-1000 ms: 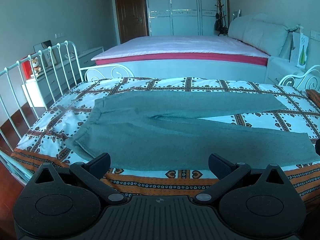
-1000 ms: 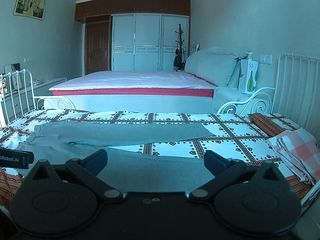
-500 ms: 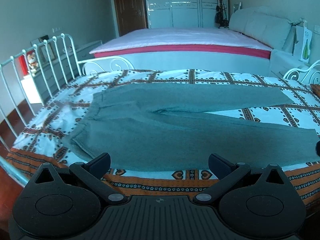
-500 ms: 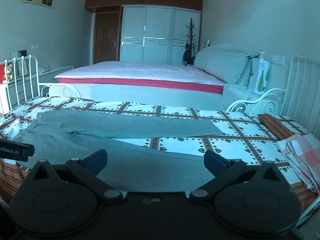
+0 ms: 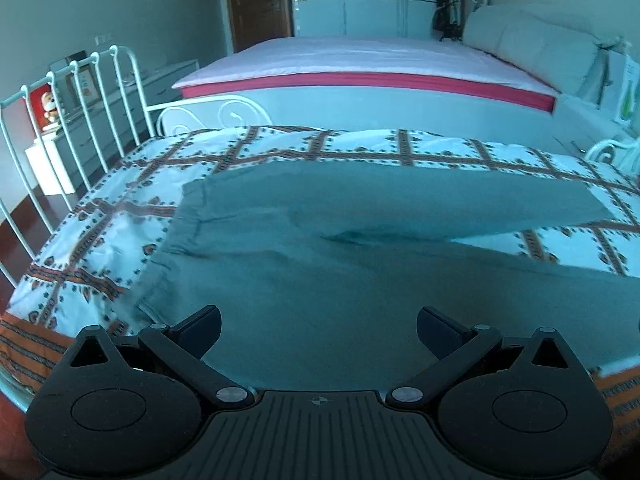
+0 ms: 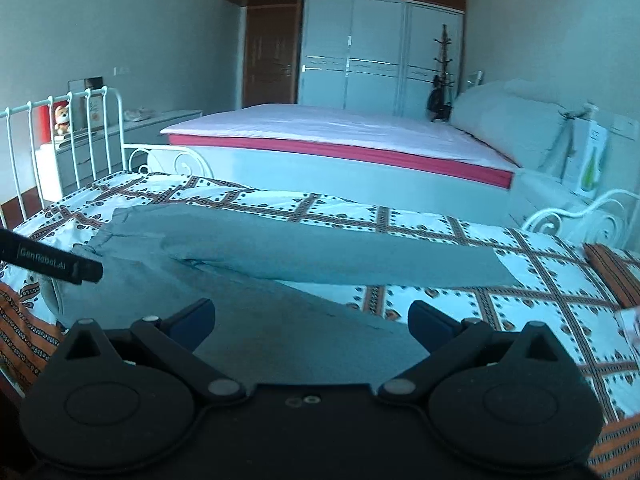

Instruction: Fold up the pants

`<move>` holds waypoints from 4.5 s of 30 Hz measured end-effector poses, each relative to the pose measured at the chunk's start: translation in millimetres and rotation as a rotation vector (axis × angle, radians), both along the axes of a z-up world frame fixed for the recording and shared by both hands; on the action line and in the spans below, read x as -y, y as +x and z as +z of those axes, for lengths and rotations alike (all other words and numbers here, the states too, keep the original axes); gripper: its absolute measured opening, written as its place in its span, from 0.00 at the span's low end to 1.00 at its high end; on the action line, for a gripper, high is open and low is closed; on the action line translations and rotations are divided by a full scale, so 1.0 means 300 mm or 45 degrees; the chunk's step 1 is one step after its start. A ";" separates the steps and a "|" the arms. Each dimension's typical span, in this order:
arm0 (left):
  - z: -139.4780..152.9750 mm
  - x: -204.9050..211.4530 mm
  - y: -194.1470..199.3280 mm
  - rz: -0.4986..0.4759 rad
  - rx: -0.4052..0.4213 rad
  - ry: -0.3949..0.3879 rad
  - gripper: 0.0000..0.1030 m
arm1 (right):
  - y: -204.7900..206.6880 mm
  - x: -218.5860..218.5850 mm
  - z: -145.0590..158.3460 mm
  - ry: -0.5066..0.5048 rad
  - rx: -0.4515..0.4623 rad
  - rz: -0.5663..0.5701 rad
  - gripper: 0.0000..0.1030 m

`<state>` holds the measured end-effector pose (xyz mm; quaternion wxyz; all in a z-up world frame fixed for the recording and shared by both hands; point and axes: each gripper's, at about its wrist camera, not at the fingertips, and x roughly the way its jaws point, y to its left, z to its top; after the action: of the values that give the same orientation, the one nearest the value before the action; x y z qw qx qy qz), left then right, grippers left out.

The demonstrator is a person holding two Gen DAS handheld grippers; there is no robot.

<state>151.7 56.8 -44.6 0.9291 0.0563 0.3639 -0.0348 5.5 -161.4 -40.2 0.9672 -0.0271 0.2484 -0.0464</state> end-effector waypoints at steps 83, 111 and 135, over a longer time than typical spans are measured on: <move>-0.322 -0.475 1.190 -0.307 -0.066 0.328 0.18 | 1.439 -0.281 -0.269 -0.234 -0.426 0.871 0.00; -0.387 -0.634 0.330 -0.351 -0.131 0.460 0.19 | 0.507 -0.512 -0.355 -0.088 -0.512 0.899 0.00; -0.426 -0.910 0.425 0.222 -0.402 -0.534 0.46 | 0.530 -0.777 -0.395 -0.178 -0.486 1.105 0.15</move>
<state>279.2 329.7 -172.3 0.8517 -0.1749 0.4925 -0.0375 164.3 71.6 -158.8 0.8303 -0.2014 0.3834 0.3507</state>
